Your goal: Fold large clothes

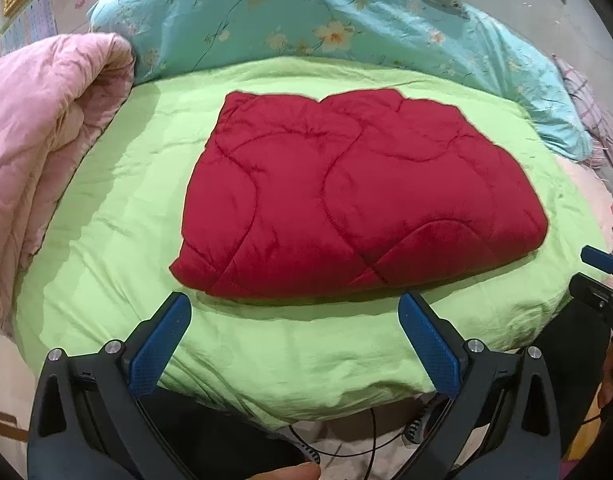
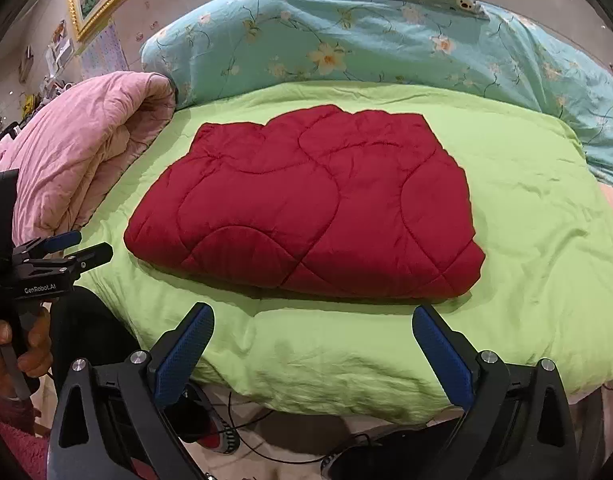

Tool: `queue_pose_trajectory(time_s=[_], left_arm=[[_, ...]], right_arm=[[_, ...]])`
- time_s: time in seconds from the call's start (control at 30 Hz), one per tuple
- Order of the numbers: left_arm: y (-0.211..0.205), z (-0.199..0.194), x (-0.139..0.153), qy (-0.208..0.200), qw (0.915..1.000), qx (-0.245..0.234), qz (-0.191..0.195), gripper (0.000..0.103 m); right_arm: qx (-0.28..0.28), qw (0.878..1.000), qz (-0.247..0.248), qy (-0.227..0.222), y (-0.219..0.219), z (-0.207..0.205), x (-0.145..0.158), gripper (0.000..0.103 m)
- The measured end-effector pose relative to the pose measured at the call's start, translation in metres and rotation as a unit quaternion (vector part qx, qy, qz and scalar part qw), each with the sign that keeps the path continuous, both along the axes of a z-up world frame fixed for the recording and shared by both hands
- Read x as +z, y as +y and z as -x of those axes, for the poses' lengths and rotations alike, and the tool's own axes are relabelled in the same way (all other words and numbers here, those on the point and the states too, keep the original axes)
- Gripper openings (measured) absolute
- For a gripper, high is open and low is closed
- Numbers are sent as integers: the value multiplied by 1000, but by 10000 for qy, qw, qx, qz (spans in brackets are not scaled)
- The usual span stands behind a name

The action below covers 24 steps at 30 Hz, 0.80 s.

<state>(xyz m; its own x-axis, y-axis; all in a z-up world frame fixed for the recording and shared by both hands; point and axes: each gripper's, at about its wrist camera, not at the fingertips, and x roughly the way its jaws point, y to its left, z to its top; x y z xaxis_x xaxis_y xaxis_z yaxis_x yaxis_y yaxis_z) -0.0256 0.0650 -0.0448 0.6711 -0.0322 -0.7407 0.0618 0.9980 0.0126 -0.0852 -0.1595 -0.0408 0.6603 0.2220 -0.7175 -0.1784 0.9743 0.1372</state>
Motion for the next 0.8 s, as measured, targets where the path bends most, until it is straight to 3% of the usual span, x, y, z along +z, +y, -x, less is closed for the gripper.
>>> queue_pose_trajectory(time_s=[0.33, 0.8], left_arm=[[-8, -17, -20, 178, 9995, 58, -247, 103], [-18, -42, 0, -15, 9993, 8, -367, 103]], right_arm=[[4, 9988, -173, 453, 4, -24, -37, 100], [39, 9992, -82, 399, 9, -58, -27, 100]])
